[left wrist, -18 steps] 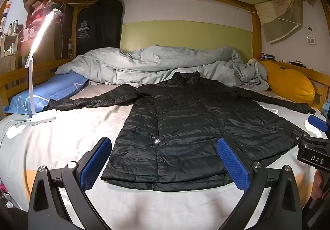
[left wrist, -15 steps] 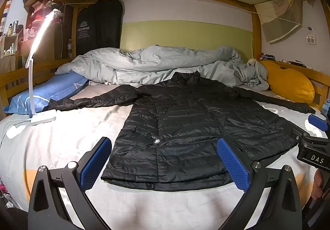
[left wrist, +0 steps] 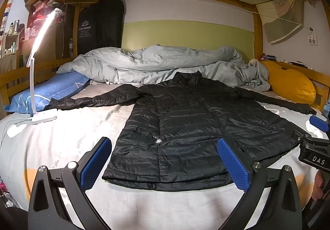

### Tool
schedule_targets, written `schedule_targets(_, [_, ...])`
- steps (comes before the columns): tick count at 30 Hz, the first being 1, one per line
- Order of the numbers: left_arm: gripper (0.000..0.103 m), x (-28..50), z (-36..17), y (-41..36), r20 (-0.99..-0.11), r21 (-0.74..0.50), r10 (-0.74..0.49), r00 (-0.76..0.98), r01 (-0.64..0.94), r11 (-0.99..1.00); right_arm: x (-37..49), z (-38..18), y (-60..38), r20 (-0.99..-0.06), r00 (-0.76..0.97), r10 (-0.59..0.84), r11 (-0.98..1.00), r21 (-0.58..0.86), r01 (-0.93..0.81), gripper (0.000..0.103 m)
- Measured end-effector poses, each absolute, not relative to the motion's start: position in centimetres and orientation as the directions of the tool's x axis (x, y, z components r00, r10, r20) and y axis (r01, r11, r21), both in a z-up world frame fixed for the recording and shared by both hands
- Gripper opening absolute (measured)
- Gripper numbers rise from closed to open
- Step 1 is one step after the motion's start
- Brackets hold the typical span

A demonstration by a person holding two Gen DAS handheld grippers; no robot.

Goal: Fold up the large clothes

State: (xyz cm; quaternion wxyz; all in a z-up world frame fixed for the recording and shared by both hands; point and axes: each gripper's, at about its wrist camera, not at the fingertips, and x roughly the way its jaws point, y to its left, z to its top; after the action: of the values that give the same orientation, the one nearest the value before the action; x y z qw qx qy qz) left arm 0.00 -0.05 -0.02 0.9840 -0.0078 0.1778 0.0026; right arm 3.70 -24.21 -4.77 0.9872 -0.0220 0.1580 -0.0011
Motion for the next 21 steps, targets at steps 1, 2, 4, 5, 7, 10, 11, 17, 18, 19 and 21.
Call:
schedule_targets(1, [0.103, 0.01, -0.04, -0.06, -0.35, -0.014, 0.003, 0.937, -0.009, 1.0, 3.71, -4.78, -24.19, -0.313, 0.95, -0.009, 0.999, -0.045, -0.005, 0.103])
schedule_targets(2, [0.103, 0.05, -0.09, -0.05, -0.348, -0.014, 0.003, 0.937, -0.009, 1.0, 3.7, -4.77, -24.18, -0.313, 0.95, -0.008, 0.999, -0.045, -0.006, 0.103])
schedule_targets(4, [0.103, 0.04, -0.18, 0.22, -0.349, -0.015, 0.003, 0.937, -0.009, 1.0, 3.59, -4.62, -24.12, -0.312, 0.95, -0.008, 0.999, -0.046, -0.007, 0.103])
schedule_targets(5, [0.103, 0.06, -0.17, 0.18, -0.35, -0.016, 0.002, 0.937, -0.008, 1.0, 3.59, -4.69, -24.19, -0.311, 0.95, -0.008, 0.999, -0.047, -0.006, 0.103])
schedule_targets(7, [0.103, 0.08, -0.27, 0.23, -0.352, -0.016, 0.001, 0.936, -0.007, 1.0, 3.72, -4.76, -24.07, -0.311, 0.95, -0.009, 0.999, -0.047, -0.006, 0.103])
schedule_targets(10, [0.103, -0.01, -0.15, 0.34, -0.351, -0.016, 0.002, 0.937, -0.009, 1.0, 3.72, -4.74, -24.05, -0.312, 0.95, -0.01, 0.999, -0.047, -0.005, 0.103])
schedule_targets(11, [0.103, 0.0, -0.17, 0.36, -0.349, -0.016, 0.003, 0.937, -0.009, 1.0, 3.74, -4.71, -24.0, -0.312, 0.95, -0.01, 0.999, -0.046, -0.004, 0.103])
schedule_targets(17, [0.103, -0.03, 0.13, 0.42, -0.347, -0.013, 0.007, 0.938, -0.012, 1.0, 3.77, -4.68, -23.93, -0.311, 0.951, -0.01, 0.999, -0.047, -0.005, 0.103])
schedule_targets(18, [0.103, -0.03, 0.11, 0.42, -0.346, -0.014, 0.006, 0.938, -0.012, 1.0, 3.78, -4.7, -23.96, -0.311, 0.95, -0.009, 0.999, -0.045, -0.005, 0.103])
schedule_targets(19, [0.103, -0.02, 0.1, 0.42, -0.347, -0.014, 0.006, 0.938, -0.011, 1.0, 3.78, -4.69, -23.95, -0.311, 0.95, -0.009, 0.999, -0.045, -0.006, 0.103])
schedule_targets(21, [0.103, -0.03, 0.08, 0.42, -0.345, -0.012, 0.006, 0.938, -0.011, 1.0, 3.78, -4.64, -23.9, -0.311, 0.95, -0.01, 0.999, -0.045, -0.004, 0.103])
